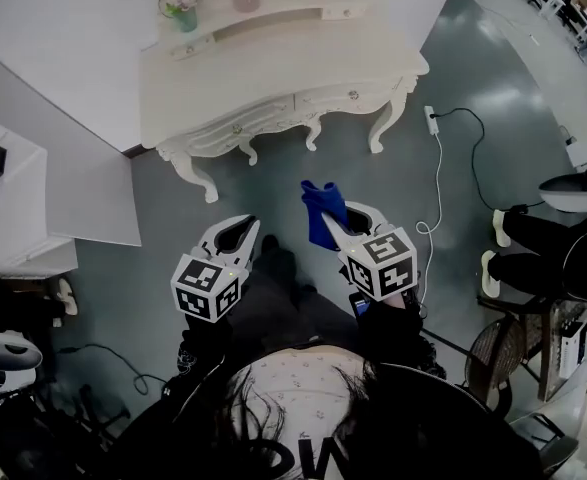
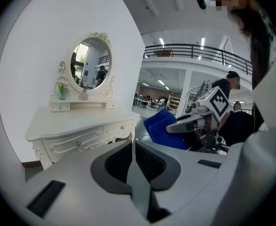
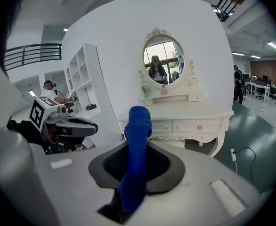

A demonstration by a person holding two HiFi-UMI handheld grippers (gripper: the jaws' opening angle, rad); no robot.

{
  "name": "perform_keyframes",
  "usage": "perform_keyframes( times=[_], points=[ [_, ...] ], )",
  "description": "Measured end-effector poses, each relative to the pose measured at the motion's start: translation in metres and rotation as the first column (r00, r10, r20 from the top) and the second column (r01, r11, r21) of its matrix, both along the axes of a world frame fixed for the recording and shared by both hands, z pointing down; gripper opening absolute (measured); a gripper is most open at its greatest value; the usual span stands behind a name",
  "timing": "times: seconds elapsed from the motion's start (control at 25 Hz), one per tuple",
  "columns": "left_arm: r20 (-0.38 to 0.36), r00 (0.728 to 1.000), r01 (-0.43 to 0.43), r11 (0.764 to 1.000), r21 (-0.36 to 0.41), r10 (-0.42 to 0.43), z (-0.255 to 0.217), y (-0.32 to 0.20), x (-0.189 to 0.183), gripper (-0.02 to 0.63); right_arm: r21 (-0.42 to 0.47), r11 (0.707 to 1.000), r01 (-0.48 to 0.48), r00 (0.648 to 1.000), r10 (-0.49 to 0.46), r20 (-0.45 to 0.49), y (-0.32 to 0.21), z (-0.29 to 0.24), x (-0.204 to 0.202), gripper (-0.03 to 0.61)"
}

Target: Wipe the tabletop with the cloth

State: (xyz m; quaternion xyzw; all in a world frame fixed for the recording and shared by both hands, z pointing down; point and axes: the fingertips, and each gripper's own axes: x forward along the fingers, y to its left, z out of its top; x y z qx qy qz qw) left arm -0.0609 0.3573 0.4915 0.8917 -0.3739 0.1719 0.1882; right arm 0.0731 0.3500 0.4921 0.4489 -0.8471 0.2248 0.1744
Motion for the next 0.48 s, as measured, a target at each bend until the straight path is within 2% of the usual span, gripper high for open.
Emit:
perform_keyframes(
  times=[0.48],
  points=[
    [0.001, 1.0, 0.007, 1.0, 0.011, -0.007, 0.002, 0.043, -0.004, 0.002, 0.002, 0.999, 0.034, 0.999, -0.034, -0.005, 0.041, 0.005, -0.011, 0.078]
  ],
)
